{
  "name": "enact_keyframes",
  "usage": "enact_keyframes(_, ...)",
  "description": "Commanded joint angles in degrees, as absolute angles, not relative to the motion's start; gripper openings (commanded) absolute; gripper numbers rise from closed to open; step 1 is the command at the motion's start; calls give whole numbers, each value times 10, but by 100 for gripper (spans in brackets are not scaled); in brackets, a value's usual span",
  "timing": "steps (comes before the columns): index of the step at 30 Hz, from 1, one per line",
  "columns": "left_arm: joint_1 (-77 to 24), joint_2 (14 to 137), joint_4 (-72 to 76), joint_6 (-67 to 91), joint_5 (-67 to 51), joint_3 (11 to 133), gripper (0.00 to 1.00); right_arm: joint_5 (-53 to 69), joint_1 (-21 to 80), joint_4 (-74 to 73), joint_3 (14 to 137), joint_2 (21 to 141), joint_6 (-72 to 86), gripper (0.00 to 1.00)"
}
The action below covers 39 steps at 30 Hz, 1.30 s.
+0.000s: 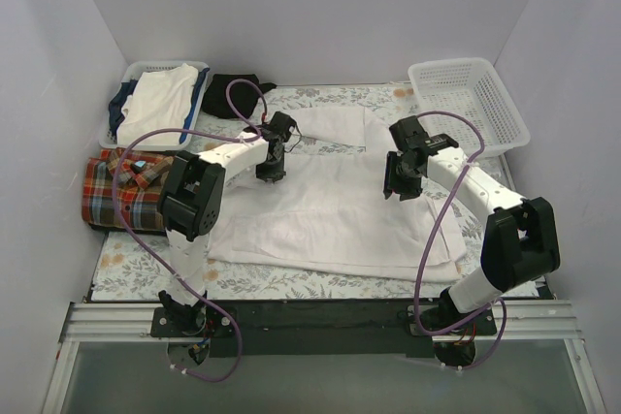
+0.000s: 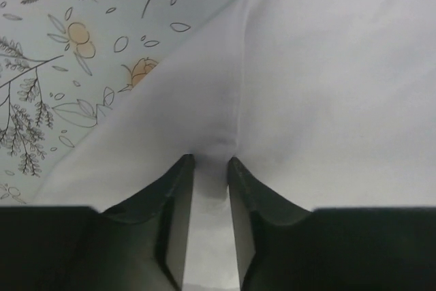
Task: Fold and stack the long sleeve shirts
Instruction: Fold the shirt
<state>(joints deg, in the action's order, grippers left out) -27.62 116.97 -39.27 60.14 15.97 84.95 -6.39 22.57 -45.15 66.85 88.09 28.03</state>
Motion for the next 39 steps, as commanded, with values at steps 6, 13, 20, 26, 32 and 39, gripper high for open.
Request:
enact_keyframes(6, -276, 1133, -450, 610, 257, 896, 11, -101, 199, -439, 719, 896, 273, 48)
enact_keyframes(13, -275, 1112, -464, 607, 286, 900, 0, -145, 165, -438, 823, 986, 246, 48)
enact_keyframes(20, -272, 1096, -466, 607, 305, 900, 0, -178, 150, -429, 923, 1092, 207, 60)
enact_keyframes(26, -260, 1084, -475, 608, 311, 906, 0, -137, 144, -404, 982, 1166, 187, 69)
enact_keyframes(32, -255, 1069, -493, 618, 332, 908, 0, -104, 135, -403, 1025, 1230, 181, 70)
enact_keyframes(39, -246, 1031, -511, 646, 387, 868, 0, -70, 134, -392, 1019, 1233, 178, 66)
